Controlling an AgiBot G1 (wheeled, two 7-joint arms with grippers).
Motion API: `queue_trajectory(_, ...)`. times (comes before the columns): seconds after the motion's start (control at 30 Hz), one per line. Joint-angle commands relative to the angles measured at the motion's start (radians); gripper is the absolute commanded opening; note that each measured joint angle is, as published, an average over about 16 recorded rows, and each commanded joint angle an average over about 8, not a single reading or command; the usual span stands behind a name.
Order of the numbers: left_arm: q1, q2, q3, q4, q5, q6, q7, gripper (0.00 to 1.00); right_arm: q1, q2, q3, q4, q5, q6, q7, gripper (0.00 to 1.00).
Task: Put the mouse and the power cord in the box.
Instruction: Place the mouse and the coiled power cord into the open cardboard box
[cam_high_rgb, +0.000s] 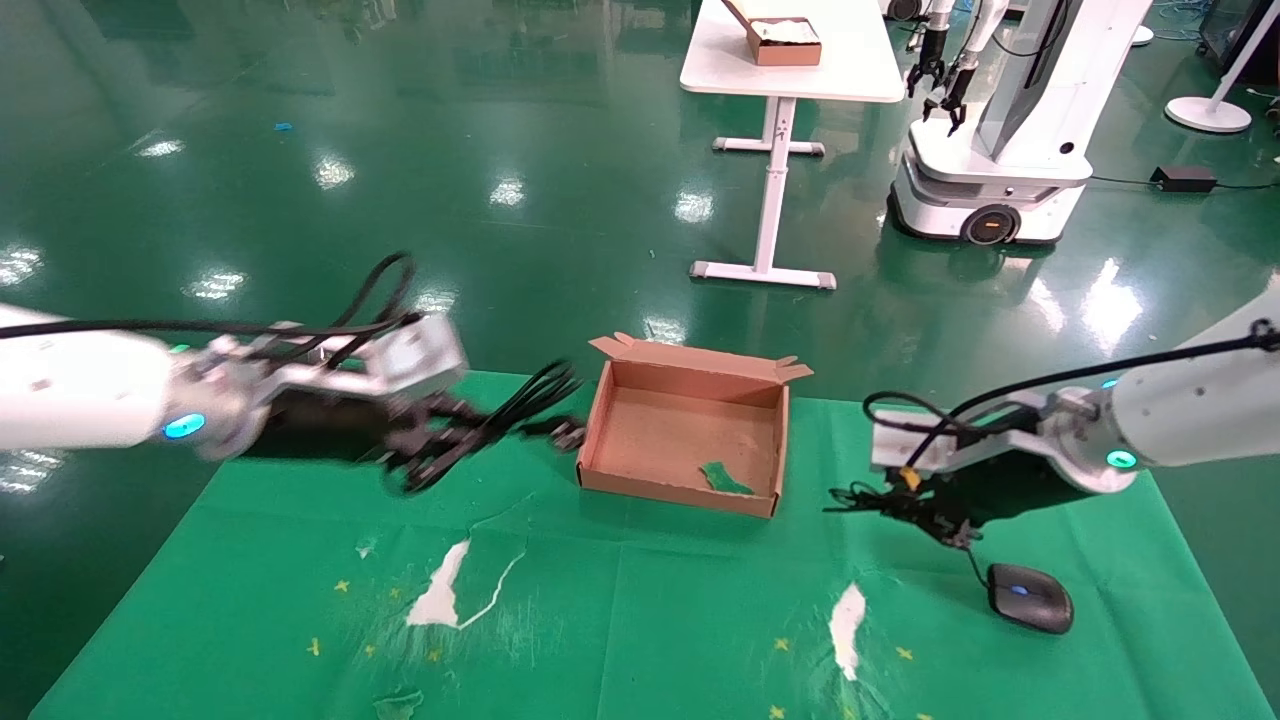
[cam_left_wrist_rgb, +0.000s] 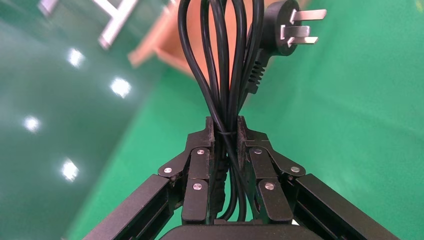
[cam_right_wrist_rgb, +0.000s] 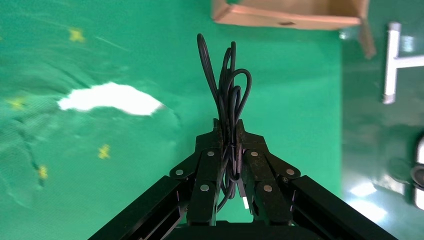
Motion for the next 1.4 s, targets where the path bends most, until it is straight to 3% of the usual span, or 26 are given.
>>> queue_trajectory(0.03,-0.005,0.026,-0.003,-0.009,0.001,-0.029,0.004,0.0,0.005,0.01,0.0,0.021,-0.006,0.001,0.015,0.0)
queue_trajectory(0.17,0.025,0.105,0.011,-0.045,0.029,-0.125,0.047,0.0,0.015,0.046,0.004,0.097,-0.024,0.0,0.068,0.0)
queue_trajectory(0.33,0.097,0.236,0.057,-0.049,0.128,-0.333,0.146,0.0,0.025,0.101,0.005,0.226,-0.054,-0.027,0.156,0.0)
queue_trajectory(0.47,0.154,0.313,0.138,-0.011,0.21,-0.528,0.215,0.0,0.025,0.149,0.007,0.345,-0.075,-0.063,0.236,0.0)
queue_trajectory(0.6,0.185,0.336,0.261,0.043,0.254,-0.71,0.222,0.0,0.016,0.192,0.01,0.46,-0.09,-0.098,0.312,0.0)
queue_trajectory(0.63,0.188,0.337,0.293,0.058,0.255,-0.744,0.208,0.04,0.014,0.202,0.011,0.486,-0.092,-0.106,0.329,0.0)
queue_trajectory(0.87,0.147,0.34,0.487,0.128,0.222,-0.85,0.068,0.92,-0.004,0.245,0.018,0.613,-0.107,-0.132,0.41,0.0)
queue_trajectory(0.9,0.139,0.339,0.509,0.131,0.217,-0.857,0.052,1.0,-0.004,0.246,0.019,0.623,-0.108,-0.131,0.416,0.0)
queue_trajectory(1.17,0.096,0.338,0.646,0.147,0.193,-0.912,-0.053,1.0,0.019,0.208,0.015,0.629,-0.113,-0.121,0.401,0.0)
queue_trajectory(1.4,0.055,0.331,0.685,0.231,0.16,-0.943,-0.168,1.0,0.072,0.103,-0.004,0.529,-0.099,-0.09,0.285,0.0)
